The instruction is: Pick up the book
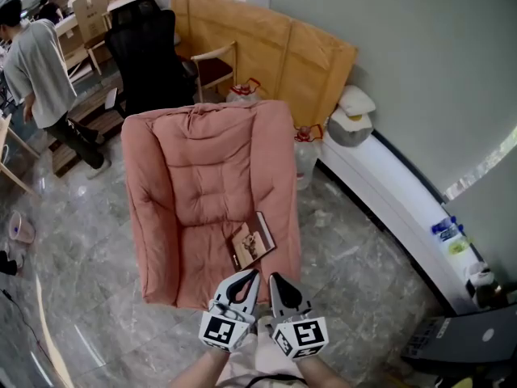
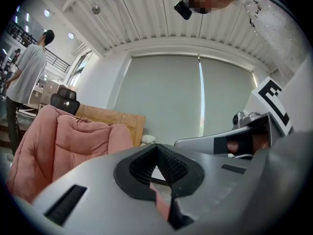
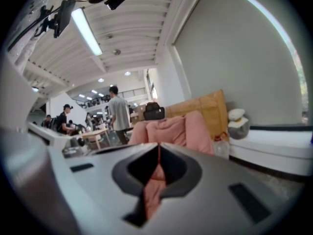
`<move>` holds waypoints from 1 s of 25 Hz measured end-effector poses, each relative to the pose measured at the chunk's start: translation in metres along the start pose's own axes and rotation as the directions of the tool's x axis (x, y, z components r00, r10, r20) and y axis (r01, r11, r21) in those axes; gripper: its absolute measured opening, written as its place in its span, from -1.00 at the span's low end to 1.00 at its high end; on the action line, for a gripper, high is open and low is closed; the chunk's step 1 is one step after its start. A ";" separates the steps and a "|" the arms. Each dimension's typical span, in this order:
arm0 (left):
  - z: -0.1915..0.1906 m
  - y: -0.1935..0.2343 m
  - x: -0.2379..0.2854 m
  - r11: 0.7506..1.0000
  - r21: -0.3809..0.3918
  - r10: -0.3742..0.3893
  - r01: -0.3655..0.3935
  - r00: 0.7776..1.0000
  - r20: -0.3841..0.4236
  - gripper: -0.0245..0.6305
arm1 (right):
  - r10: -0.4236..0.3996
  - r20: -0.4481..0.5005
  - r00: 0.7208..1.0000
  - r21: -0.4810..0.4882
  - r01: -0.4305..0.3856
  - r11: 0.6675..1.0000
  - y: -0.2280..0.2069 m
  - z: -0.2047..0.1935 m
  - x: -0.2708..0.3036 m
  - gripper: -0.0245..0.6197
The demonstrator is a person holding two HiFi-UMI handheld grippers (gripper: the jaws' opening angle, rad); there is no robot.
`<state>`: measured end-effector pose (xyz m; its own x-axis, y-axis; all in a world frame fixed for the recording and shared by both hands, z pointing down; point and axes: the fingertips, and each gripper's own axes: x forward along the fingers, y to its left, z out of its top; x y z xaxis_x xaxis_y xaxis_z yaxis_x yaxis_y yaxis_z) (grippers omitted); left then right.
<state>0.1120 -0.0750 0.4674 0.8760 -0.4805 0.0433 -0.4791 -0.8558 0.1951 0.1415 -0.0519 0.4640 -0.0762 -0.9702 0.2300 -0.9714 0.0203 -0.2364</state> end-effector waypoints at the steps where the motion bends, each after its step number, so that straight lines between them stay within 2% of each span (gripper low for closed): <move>1: -0.001 0.002 0.002 1.000 -0.006 0.003 -0.003 1.000 -0.002 -0.86 | 0.001 -0.003 1.000 0.001 -0.001 1.000 -0.002 -0.001 0.004 -0.88; 5: -0.007 0.017 0.012 0.999 -0.026 0.030 -0.030 0.999 -0.013 -0.86 | 0.020 -0.027 0.999 0.004 -0.020 1.000 -0.010 -0.006 0.027 -0.88; 13: -0.030 0.054 0.035 0.996 -0.004 0.091 -0.092 0.994 -0.064 -0.86 | 0.084 -0.110 0.990 0.003 -0.085 0.996 -0.011 -0.028 0.078 -0.88; 25: -0.084 0.087 0.072 0.987 -0.075 0.131 -0.143 0.979 -0.155 -0.86 | 0.049 -0.281 0.958 0.020 -0.045 0.999 -0.060 -0.079 0.123 -0.88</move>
<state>0.1385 -0.1679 0.5697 0.8040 -0.5527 0.2193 -0.5941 -0.7613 0.2597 0.1728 -0.1537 0.5811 -0.1834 -0.8611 0.4742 -0.9624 0.0589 -0.2652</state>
